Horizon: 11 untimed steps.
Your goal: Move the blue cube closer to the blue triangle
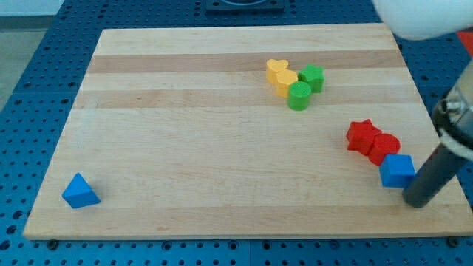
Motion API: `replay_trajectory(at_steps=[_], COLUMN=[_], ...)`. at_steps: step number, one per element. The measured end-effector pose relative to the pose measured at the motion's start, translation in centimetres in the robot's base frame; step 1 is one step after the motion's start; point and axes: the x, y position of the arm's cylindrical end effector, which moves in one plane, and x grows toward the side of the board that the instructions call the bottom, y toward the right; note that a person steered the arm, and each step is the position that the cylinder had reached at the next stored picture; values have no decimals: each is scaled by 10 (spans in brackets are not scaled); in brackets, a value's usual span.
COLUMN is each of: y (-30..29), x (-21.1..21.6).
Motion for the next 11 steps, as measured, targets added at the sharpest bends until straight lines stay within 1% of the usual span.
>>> replay_trajectory(at_steps=[1, 2, 3, 7, 10, 11], y=[17, 20, 6, -112, -196, -213], x=[-19, -29, -31, -35, -49, -49])
